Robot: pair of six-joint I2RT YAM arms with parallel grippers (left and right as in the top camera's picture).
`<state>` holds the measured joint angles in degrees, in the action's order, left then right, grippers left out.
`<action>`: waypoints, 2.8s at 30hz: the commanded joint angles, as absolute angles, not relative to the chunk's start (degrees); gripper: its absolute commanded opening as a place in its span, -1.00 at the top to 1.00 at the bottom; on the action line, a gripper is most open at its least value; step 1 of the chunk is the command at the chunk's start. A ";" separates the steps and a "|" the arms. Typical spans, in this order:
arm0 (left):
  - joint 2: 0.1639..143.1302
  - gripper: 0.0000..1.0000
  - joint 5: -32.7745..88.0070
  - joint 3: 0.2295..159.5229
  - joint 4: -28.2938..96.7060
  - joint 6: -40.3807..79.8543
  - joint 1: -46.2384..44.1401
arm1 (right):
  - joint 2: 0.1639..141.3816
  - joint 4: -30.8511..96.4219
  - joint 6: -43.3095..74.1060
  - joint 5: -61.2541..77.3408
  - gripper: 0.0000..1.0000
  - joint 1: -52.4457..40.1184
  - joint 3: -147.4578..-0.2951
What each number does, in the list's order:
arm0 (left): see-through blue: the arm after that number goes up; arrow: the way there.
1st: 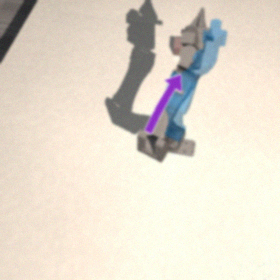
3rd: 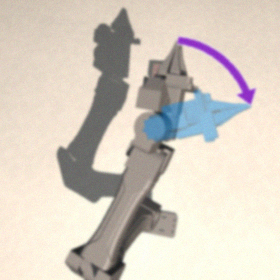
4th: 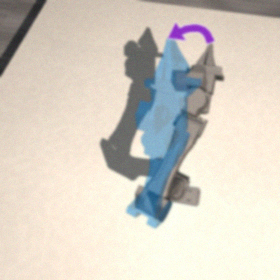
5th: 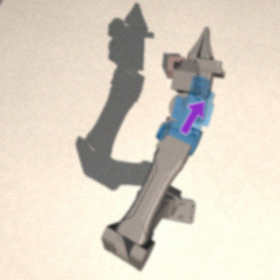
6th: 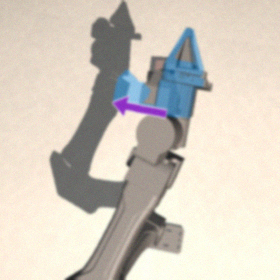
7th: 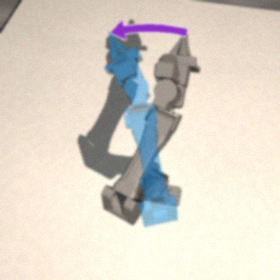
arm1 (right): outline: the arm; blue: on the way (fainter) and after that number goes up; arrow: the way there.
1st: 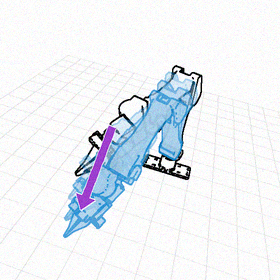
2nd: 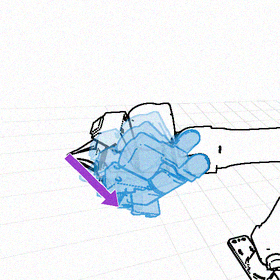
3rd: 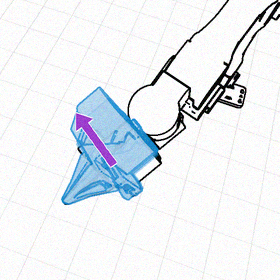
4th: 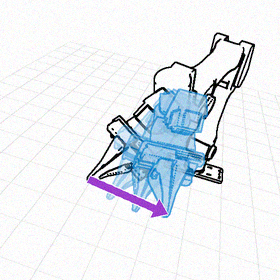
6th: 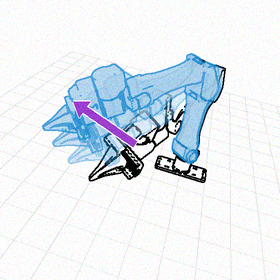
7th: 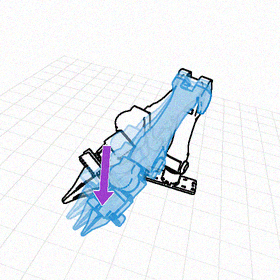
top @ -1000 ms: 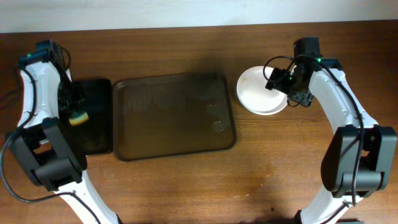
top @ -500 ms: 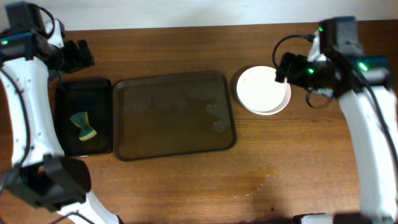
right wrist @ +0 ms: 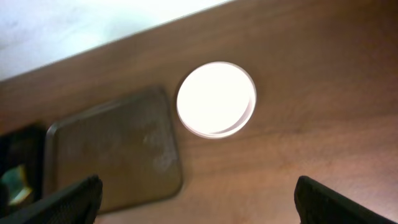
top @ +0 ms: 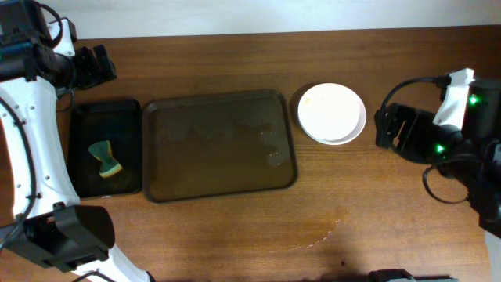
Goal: Clean dirty plates on tray and stack at the side
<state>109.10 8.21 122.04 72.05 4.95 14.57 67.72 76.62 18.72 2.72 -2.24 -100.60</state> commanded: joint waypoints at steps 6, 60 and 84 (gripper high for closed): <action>109.60 -0.98 8.78 122.04 72.10 3.84 14.79 | 52.10 55.66 3.20 -0.16 -0.97 -2.02 -81.45; 77.06 -0.98 6.72 77.71 38.28 -3.55 7.88 | 0.21 4.32 0.23 2.33 -0.97 2.66 -0.32; 0.03 -0.98 7.70 0.51 4.08 -11.90 7.81 | 0.21 4.32 0.23 2.33 -0.97 2.66 -0.32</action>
<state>5.08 7.11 0.93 1.61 -10.39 7.84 0.58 4.27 0.16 2.61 2.39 -0.78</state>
